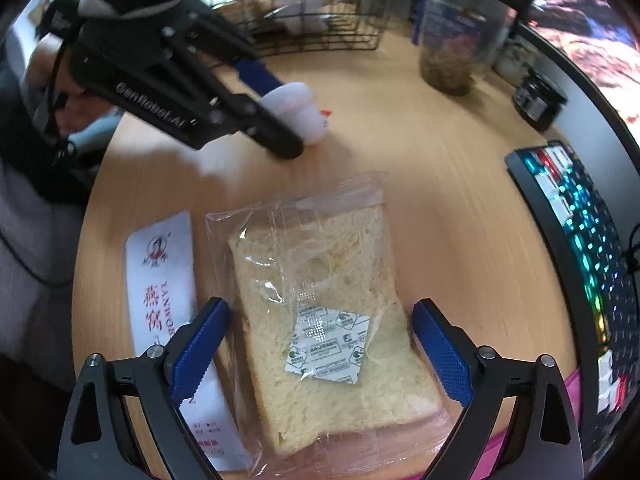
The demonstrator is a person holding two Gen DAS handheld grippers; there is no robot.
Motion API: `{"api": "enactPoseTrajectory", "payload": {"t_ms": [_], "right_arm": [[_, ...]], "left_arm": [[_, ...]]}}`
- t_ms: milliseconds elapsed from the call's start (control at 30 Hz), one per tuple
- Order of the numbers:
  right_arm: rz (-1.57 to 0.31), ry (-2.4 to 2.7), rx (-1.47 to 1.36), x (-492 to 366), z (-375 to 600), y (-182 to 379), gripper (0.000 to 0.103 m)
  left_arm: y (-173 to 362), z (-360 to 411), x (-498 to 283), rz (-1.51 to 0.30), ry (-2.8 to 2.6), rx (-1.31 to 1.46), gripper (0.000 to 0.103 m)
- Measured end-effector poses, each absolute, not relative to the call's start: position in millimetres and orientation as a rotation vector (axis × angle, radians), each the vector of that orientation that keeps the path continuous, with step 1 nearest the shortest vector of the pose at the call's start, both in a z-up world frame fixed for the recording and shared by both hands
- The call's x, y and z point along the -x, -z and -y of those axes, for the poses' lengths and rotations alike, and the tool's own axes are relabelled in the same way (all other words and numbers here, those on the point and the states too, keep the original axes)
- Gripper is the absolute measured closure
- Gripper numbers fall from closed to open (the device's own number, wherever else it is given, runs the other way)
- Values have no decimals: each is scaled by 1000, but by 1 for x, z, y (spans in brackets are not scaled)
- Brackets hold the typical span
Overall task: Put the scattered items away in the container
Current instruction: 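Grasp the bagged bread slice with the right gripper while the left gripper holds the duck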
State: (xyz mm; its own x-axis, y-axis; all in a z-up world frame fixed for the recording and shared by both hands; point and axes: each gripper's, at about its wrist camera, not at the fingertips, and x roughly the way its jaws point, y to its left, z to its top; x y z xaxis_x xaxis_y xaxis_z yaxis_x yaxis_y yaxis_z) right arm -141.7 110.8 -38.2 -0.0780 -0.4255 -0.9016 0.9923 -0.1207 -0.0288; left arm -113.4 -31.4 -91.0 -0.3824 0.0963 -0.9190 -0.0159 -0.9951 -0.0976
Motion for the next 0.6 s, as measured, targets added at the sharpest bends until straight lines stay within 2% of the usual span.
{"api": "enactPoseTrajectory", "payload": {"t_ms": [33, 200, 367, 600], "right_arm": [[-862, 1527, -918, 140, -110, 36, 24], [-852, 1600, -926, 130, -113, 29, 34], [-757, 1718, -906, 123, -115, 6, 35], [-586, 1893, -782, 108, -108, -57, 35]], "left_arm": [[91, 32, 113, 115, -2553, 1706, 57], [82, 35, 109, 126, -2577, 1674, 57], [61, 38, 100, 125, -2616, 1609, 57], [-3, 50, 79, 120, -2753, 1410, 57]]}}
